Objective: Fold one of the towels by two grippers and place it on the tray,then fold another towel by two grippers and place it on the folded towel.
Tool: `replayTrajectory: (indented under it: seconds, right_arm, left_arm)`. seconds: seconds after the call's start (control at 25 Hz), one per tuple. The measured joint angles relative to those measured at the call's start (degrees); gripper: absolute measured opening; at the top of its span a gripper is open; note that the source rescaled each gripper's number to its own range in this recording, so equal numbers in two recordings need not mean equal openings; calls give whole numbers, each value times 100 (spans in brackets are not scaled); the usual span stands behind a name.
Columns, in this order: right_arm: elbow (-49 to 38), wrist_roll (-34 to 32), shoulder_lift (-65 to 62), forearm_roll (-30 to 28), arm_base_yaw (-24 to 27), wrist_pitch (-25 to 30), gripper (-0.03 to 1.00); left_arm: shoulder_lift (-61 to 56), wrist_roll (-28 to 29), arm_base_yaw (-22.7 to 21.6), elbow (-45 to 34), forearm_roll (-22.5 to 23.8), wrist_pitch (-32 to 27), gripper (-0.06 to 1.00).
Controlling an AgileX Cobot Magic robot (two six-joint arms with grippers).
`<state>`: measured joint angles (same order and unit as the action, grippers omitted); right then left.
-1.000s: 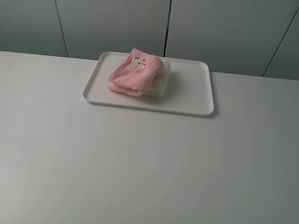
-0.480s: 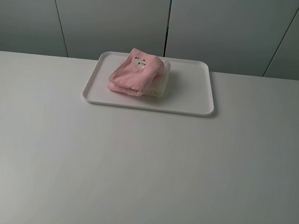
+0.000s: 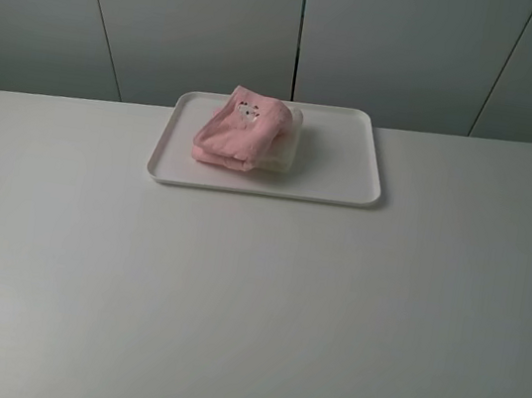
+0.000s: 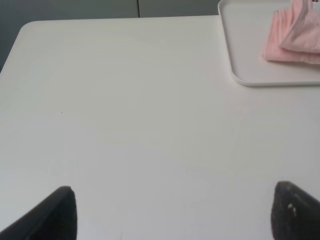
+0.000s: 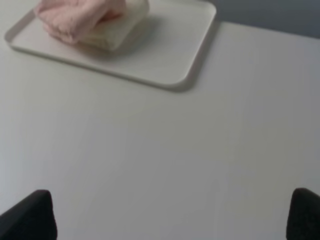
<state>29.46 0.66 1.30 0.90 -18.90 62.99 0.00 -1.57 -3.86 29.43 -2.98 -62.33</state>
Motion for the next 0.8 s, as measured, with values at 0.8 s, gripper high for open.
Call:
replayTrajectory:
  seconds: [0.8]
  right_arm:
    - [0, -20, -135, 150, 1959, -10, 100]
  left_arm:
    - [0, 98, 0, -11, 55, 0, 100]
